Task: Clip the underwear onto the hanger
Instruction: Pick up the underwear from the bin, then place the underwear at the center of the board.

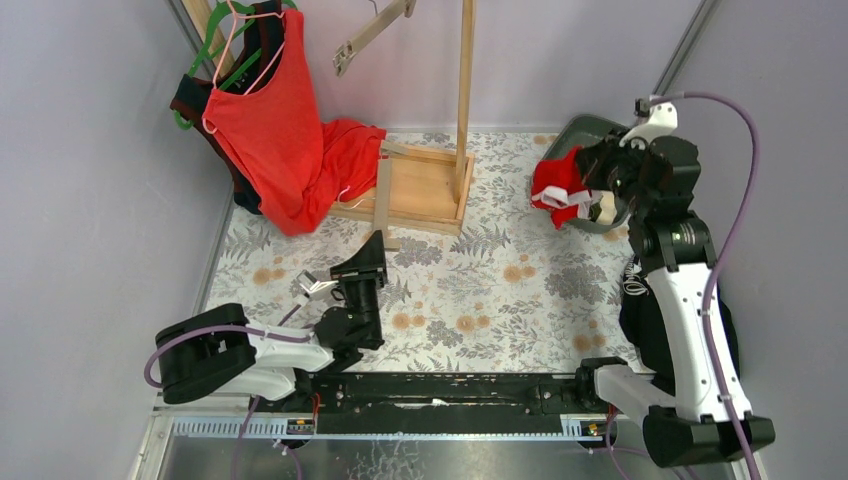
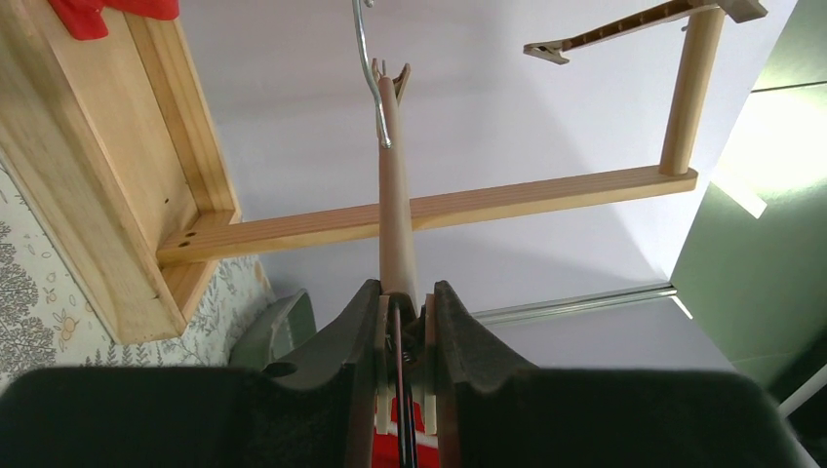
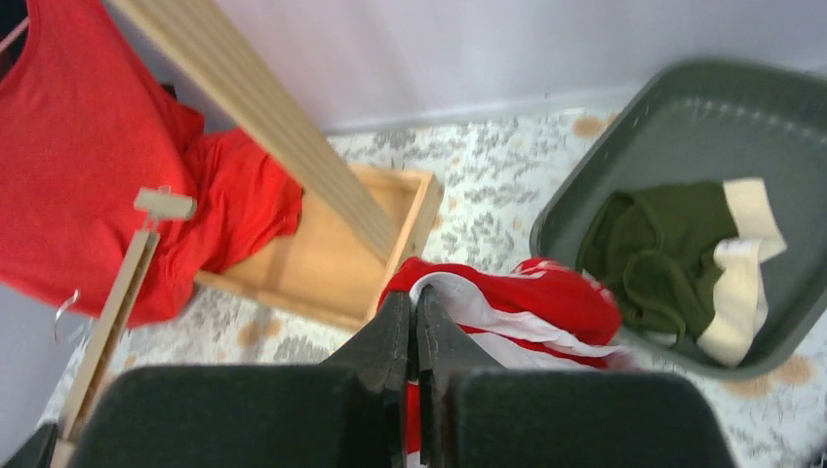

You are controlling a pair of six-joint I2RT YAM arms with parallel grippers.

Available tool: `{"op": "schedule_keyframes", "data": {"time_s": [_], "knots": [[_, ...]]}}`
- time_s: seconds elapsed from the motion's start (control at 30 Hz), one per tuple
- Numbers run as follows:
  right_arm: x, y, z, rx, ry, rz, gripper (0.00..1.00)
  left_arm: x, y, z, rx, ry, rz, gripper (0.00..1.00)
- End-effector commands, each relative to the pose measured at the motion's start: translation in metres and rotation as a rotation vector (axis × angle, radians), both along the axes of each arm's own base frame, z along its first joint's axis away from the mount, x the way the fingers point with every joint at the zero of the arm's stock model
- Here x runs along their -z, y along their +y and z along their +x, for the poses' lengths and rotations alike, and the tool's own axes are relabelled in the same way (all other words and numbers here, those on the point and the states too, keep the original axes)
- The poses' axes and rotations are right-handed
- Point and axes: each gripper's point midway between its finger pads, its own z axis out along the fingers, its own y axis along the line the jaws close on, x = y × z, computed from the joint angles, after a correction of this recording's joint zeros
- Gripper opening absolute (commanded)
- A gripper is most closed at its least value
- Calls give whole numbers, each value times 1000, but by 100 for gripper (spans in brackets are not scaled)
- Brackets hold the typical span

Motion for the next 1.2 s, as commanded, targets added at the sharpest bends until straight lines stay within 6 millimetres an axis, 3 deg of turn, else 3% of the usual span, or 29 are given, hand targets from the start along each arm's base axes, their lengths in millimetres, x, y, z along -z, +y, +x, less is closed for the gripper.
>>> {"op": "schedule_keyframes", "data": {"time_s": [0.0,0.17,0.37,0.43,0.53,0.67,0.77,0.9,1.17], "knots": [[8,13,-37,-81,27,17,1,-11,11,-5,-10,-24,-49,0],[51,22,-44,-126,136,47,2,-12,13,-6,-10,-27,-53,0],[112,34,-21,-149,286,51,4,-10,11,-6,-5,-27,-61,0],[125,39,-7,-151,306,60,13,-10,11,-6,0,-29,-76,0],[139,44,20,-148,332,58,37,-11,9,-8,17,-36,-91,0],[142,42,41,-119,284,56,56,-16,11,-10,18,-42,-91,0],[154,37,38,-100,295,37,64,-17,16,-11,8,-40,-98,0],[183,27,24,-54,346,13,66,-16,19,-11,-3,-36,-96,0],[226,48,-7,-145,416,-13,67,-14,17,-10,-10,-27,-77,0]]}}
